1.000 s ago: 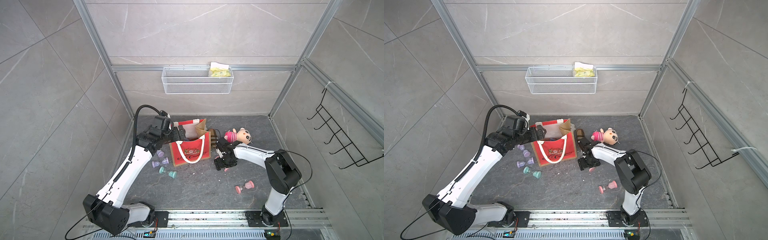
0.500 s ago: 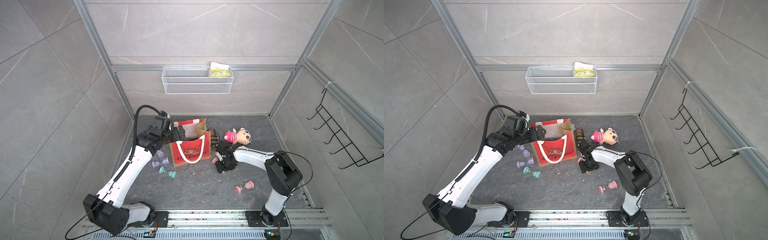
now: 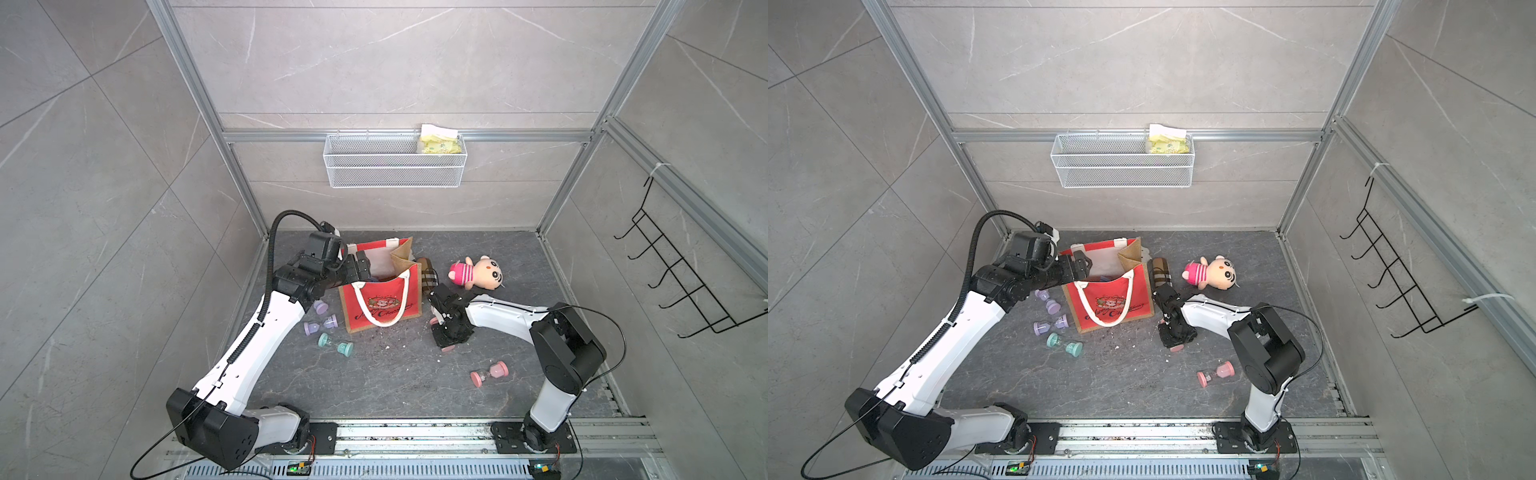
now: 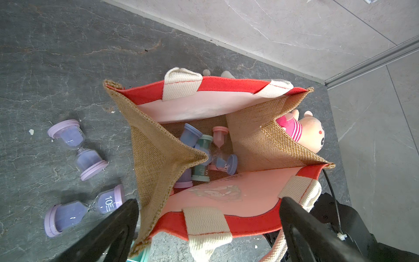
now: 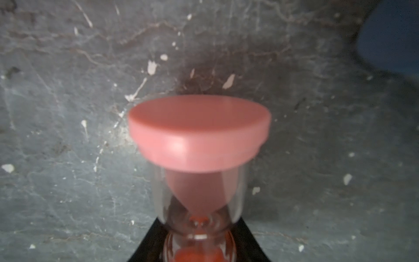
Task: Put the hourglass into the canvas bag
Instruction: Pick up the hourglass from the center of the board.
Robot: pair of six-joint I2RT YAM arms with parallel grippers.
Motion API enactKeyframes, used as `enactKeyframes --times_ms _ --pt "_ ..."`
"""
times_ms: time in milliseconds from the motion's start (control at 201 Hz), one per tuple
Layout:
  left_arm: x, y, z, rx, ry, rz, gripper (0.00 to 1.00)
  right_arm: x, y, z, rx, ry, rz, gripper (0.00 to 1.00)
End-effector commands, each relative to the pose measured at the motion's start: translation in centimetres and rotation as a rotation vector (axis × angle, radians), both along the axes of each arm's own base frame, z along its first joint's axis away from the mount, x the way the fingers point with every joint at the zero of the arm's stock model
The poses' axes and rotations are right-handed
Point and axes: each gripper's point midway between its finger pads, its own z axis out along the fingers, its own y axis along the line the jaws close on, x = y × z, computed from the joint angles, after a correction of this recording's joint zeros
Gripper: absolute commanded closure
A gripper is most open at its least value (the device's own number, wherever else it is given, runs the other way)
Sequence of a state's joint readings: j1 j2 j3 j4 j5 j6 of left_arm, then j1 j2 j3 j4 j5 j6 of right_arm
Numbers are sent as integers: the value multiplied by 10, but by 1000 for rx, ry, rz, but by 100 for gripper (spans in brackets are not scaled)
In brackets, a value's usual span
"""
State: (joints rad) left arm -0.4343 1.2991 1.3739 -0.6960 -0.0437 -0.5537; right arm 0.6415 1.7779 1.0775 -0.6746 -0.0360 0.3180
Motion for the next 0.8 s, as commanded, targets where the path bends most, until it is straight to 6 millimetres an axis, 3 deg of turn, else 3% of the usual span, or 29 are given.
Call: enactKeyframes --times_ms 0,214,533,632,791 --pt "-3 1 11 -7 -34 -4 0 -10 8 4 57 27 -11 74" --pt "-1 0 13 -7 -39 -5 0 -7 20 18 137 8 -57 84" --pt "3 6 19 24 -64 8 0 6 12 61 290 -49 -192 98" --pt "7 10 21 42 -70 15 0 11 2 87 318 -100 -239 100" --pt "19 17 20 45 -61 29 0 24 -4 153 368 -254 -255 100"
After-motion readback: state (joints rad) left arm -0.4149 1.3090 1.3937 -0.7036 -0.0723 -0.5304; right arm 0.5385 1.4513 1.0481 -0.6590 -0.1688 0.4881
